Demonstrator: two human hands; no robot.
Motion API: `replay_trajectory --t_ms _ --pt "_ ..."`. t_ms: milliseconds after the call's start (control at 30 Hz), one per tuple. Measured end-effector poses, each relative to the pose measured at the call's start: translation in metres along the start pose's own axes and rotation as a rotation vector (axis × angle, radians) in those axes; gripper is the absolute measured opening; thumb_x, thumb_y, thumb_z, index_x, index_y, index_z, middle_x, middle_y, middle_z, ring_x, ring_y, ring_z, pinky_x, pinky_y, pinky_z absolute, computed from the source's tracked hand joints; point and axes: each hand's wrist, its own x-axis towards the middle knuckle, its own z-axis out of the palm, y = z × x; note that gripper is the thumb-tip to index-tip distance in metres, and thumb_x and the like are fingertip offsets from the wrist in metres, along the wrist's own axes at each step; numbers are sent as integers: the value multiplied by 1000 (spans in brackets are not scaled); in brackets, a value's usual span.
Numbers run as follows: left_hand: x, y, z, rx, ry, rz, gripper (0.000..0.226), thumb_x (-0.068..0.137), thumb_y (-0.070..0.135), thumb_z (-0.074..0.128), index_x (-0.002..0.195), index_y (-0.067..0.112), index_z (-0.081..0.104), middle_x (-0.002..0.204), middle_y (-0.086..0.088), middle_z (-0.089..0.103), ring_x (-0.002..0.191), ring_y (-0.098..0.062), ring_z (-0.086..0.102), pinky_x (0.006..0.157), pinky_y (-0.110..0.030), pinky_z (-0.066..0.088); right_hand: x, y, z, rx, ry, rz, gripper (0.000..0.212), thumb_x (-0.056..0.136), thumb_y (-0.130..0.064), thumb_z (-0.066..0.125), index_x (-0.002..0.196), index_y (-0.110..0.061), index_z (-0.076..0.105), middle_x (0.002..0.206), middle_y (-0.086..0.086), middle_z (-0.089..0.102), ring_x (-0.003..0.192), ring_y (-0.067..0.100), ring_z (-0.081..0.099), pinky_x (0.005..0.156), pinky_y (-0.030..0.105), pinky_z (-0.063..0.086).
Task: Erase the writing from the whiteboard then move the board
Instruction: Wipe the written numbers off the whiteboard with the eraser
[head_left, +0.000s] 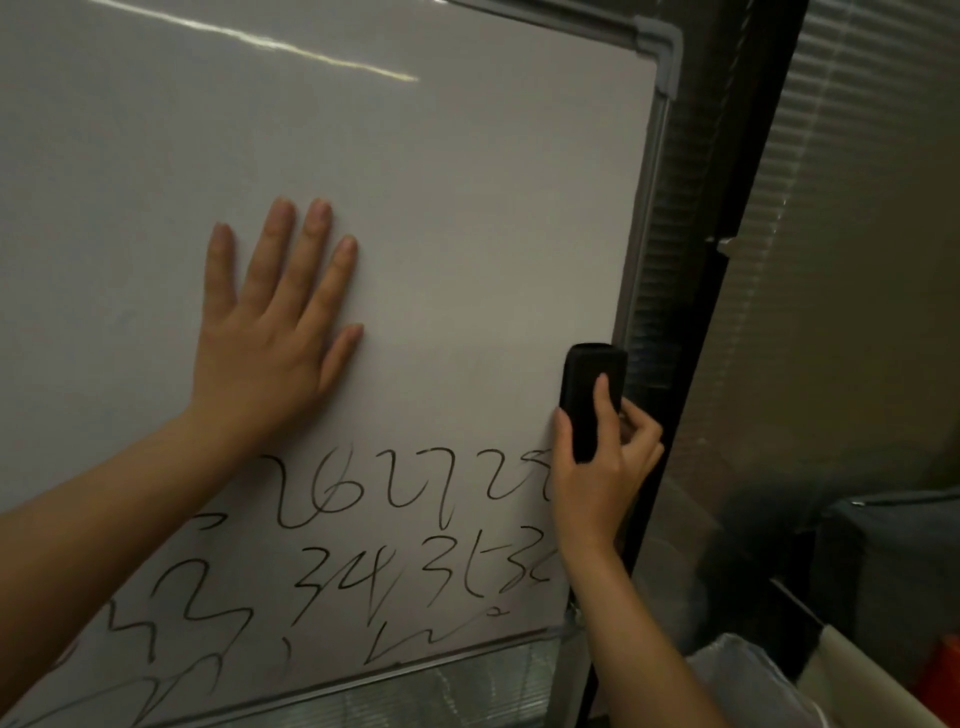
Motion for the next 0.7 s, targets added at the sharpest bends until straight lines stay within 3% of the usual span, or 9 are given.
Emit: replay_trajectory --t_ms 133,233,300,400,467,633,700 --pt "0 0 0 1 -1 0 60 104 36 35 153 5 23 159 -20 17 147 -39 13 116 -57 2 5 -21 11 71 61 72 50 85 -27 64 133 -13 55 119 19 47 100 30 45 84 30 41" --pt "-2 -4 -1 2 -8 2 59 104 36 35 153 5 24 159 -20 17 146 -39 14 116 -57 2 -2 -54 25 131 81 61 53 85 -29 61 137 -23 49 124 12 41 105 23 40 81 30 40" --pt "-3 -10 -3 -18 -10 10 57 104 35 35 153 6 26 159 -19 19 146 -38 15 116 -56 3 -14 -89 39 188 39 7 55 86 -30 60 138 -28 44 126 6 37 107 19 37 81 31 42" --pt "-4 -27 -9 -54 13 86 51 105 27 36 152 8 30 158 -15 24 146 -33 20 117 -51 12 -45 -146 57 210 -42 -171 51 89 -31 60 137 -27 43 122 14 44 99 29 45 83 37 44" --pt "-10 -49 -15 -55 27 157 49 104 20 39 151 7 32 157 -12 28 146 -30 25 115 -51 20 -59 -171 63 227 -72 -187 51 90 -32 60 138 -28 42 121 13 43 97 29 46 81 38 46" --pt "-40 -108 -30 -39 16 306 46 104 21 40 149 12 38 155 -9 35 142 -29 33 111 -52 28 -45 -154 64 177 3 -173 48 87 -31 61 134 -21 54 117 17 50 96 29 45 85 33 38" --pt "-54 -136 -39 -43 -1 345 46 103 21 41 149 13 39 155 -8 35 142 -28 34 111 -50 28 -31 -133 61 162 78 -37 48 86 -29 60 131 -10 58 114 23 50 98 28 44 90 23 33"
